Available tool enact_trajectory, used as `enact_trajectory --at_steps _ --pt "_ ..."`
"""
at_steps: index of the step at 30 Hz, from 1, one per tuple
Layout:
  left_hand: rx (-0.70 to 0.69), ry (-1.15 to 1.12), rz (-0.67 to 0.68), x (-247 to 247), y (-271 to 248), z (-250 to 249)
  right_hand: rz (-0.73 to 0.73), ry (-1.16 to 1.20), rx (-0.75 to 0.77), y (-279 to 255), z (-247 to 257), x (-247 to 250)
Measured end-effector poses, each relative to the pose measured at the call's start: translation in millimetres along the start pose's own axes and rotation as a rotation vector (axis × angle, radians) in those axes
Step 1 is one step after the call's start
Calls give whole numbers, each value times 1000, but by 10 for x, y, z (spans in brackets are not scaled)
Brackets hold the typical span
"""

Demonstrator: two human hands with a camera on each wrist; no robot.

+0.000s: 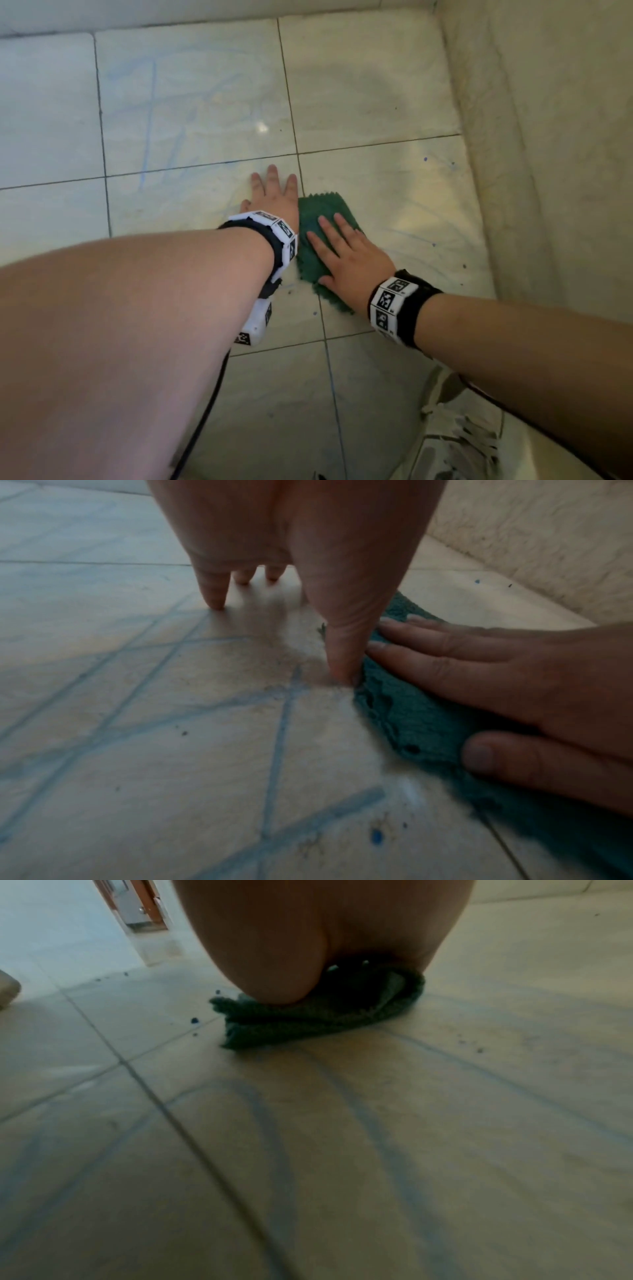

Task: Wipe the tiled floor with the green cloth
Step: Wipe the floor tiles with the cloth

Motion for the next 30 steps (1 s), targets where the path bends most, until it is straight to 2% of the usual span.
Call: enact_trajectory --at_steps 2,5,7,10,12,16,19,21,26,30 --pt "-22 17 21 -5 -22 8 -45 -12 -56 91 -245 28" --pt "-40 20 17 -9 -35 43 -104 44 -343 246 -943 175" --pt "-43 16 11 2 -21 44 -85 120 -520 283 -1373 274" --pt "-42 13 21 23 -9 3 -81 188 -663 324 -1539 332" --pt "-32 12 22 24 13 -26 -88 136 -595 346 -1296 300" --pt "-18 10 14 11 47 -52 -62 73 -243 303 -523 223" --pt "-13 18 16 8 77 -61 -63 54 -155 393 -452 227" --pt "-7 13 25 9 82 -72 -81 42 -169 522 -622 304" --pt "-5 20 47 33 91 -81 -103 91 -346 770 -1306 577" --pt "-2 23 63 26 73 -88 -112 156 -580 587 -1875 472"
Point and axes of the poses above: each hand's wrist, its own y-axis towards the middle knuckle, its own x-axis out of the back of the hand, z = x × y, the point moved 4 cm from there along y, towards the middle knuckle, and after that the axes turned 11 degrees about -z, right-handed, at the moved point
